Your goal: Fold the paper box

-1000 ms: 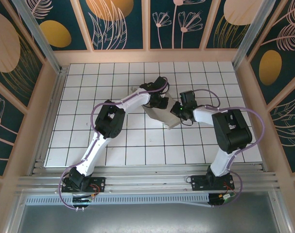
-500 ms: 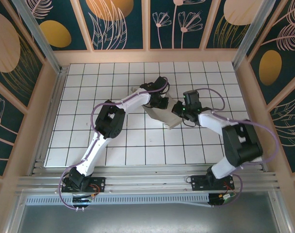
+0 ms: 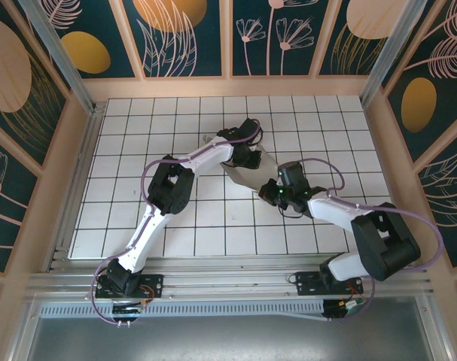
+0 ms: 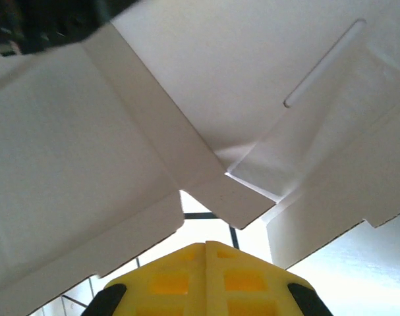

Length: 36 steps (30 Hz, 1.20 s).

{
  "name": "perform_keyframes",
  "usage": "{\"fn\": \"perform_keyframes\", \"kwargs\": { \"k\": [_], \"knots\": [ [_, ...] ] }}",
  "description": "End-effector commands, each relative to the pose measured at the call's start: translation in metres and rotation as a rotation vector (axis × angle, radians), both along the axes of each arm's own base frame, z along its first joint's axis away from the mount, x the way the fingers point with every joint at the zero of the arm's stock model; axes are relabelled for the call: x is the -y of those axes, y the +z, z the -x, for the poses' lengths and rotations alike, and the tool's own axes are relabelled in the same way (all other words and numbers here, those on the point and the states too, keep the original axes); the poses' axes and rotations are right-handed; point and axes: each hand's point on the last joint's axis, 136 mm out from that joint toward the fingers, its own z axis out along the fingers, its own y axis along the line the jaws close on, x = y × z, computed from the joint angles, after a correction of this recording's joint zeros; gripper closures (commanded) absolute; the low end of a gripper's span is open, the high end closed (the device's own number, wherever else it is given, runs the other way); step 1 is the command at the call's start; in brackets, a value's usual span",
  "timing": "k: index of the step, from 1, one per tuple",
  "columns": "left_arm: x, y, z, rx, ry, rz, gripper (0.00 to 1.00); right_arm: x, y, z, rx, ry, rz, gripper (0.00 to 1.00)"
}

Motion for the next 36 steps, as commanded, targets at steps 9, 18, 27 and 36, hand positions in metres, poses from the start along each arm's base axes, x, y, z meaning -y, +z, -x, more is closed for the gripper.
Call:
{"fn": "perform_keyframes", "kwargs": {
  "k": [9, 18, 27, 36],
  "knots": [
    [-0.002, -0.014, 0.014, -0.063, -0.002, -0.034, 0.86, -0.007, -0.015, -0.019, -0.009, -0.014, 0.037, 1.00],
    [-0.002, -0.013, 0.015, -0.065, -0.013, -0.034, 0.86, -0.017, -0.024, -0.045, 0.027, -0.028, 0.039, 1.00],
    [0.000, -0.013, 0.015, -0.068, -0.015, -0.025, 0.87, -0.024, -0.024, -0.055, 0.049, -0.030, 0.018, 1.00],
    [0.000, -0.012, 0.012, -0.054, -0.008, -0.031, 0.86, 0.013, 0.021, -0.040, 0.121, -0.097, 0.073, 0.98]
  ]
}}
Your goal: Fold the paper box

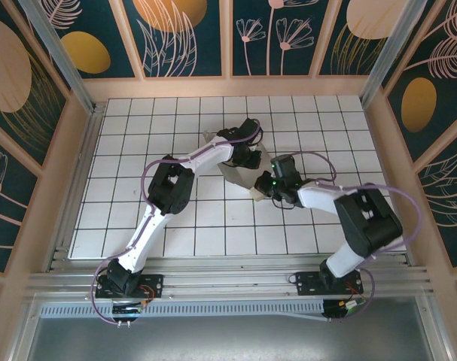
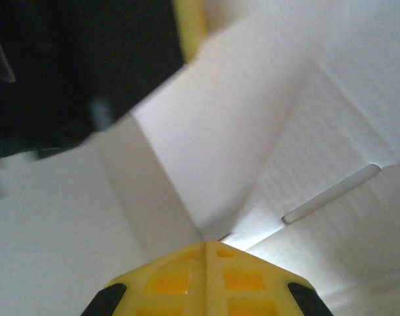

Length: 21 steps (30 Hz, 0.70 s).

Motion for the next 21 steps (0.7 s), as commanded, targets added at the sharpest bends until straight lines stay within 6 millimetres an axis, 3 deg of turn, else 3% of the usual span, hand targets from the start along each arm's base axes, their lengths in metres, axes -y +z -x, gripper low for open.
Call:
{"fn": "perform_keyframes", "kwargs": {
  "k": [1, 5, 9, 11, 16, 21],
  "knots": [
    [-0.001, -0.012, 0.012, -0.054, -0.005, -0.029, 0.86, 0.029, 0.023, 0.006, 0.053, -0.071, 0.066, 0.97],
    [0.000, -0.012, 0.011, -0.053, -0.005, -0.027, 0.86, 0.074, 0.033, 0.021, 0.063, -0.190, 0.112, 0.90],
    [-0.001, -0.011, 0.011, -0.052, -0.005, -0.028, 0.86, 0.108, 0.024, 0.037, 0.026, -0.264, 0.111, 0.70],
    [0.000, -0.010, 0.011, -0.052, -0.004, -0.027, 0.86, 0.104, 0.019, 0.041, -0.009, -0.243, 0.057, 0.66],
    [0.000, -0.011, 0.011, -0.055, -0.003, -0.028, 0.86, 0.069, 0.021, 0.039, -0.052, -0.169, -0.141, 0.63],
    [0.000, -0.010, 0.011, -0.054, -0.002, -0.031, 0.86, 0.058, 0.012, 0.034, -0.075, -0.167, -0.185, 0.62]
  ]
}}
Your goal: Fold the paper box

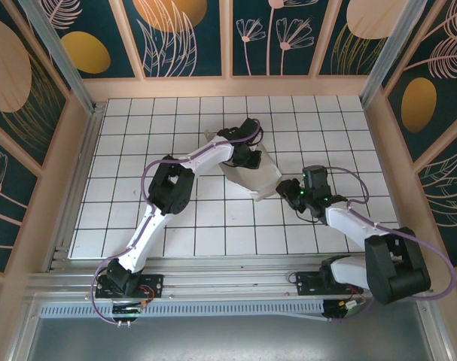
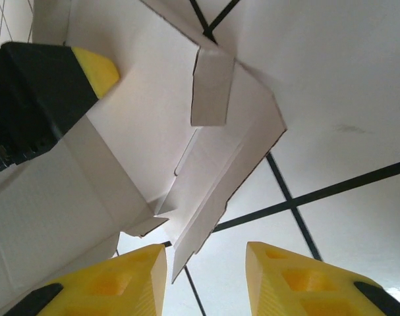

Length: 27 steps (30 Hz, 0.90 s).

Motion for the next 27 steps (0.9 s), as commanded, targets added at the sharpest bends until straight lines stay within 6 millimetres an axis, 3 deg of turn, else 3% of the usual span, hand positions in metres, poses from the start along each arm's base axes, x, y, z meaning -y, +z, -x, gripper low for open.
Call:
{"fn": "perform_keyframes", "kwargs": {
  "k": [1, 9, 18, 27],
  "knots": [
    [0.000, -0.011, 0.010, -0.048, -0.001, -0.026, 0.86, -0.015, 0.002, -0.005, 0.013, 0.014, -0.082, 0.62],
    [0.001, -0.010, 0.009, -0.043, -0.003, -0.028, 0.85, -0.021, -0.016, -0.015, -0.017, -0.035, -0.110, 0.75],
    [0.002, -0.010, 0.009, -0.041, -0.014, -0.027, 0.86, -0.032, -0.007, -0.026, 0.006, -0.019, -0.119, 1.00],
    [0.002, -0.010, 0.009, -0.042, -0.020, -0.026, 0.86, -0.035, 0.014, -0.043, 0.047, -0.028, -0.097, 1.00]
  ]
}}
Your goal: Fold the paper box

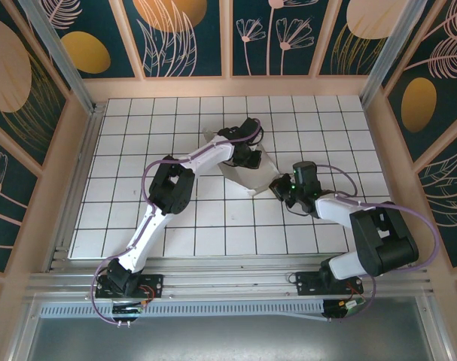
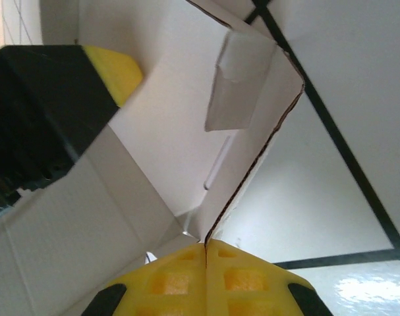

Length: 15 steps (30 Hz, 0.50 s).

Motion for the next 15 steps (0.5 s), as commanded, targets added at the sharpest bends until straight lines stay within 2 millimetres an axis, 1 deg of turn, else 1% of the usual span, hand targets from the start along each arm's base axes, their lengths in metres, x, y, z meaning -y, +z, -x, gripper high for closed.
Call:
{"fn": "perform_keyframes", "kwargs": {
  "k": [1, 3, 7, 15],
  "knots": [
    [0.002, -0.009, 0.009, -0.035, -0.019, -0.020, 0.86, -0.003, 0.021, -0.019, 0.069, -0.013, 0.025, 1.00],
    [0.002, -0.009, 0.009, -0.036, -0.021, -0.018, 0.86, -0.003, 0.022, -0.024, 0.074, -0.018, 0.041, 1.00],
    [0.004, -0.008, 0.009, -0.036, -0.023, -0.010, 0.86, -0.008, 0.028, -0.038, 0.079, -0.019, 0.038, 1.00],
    [0.008, -0.002, 0.007, -0.029, -0.027, 0.007, 0.86, -0.014, 0.024, -0.060, 0.048, -0.034, 0.090, 1.00]
  ]
}}
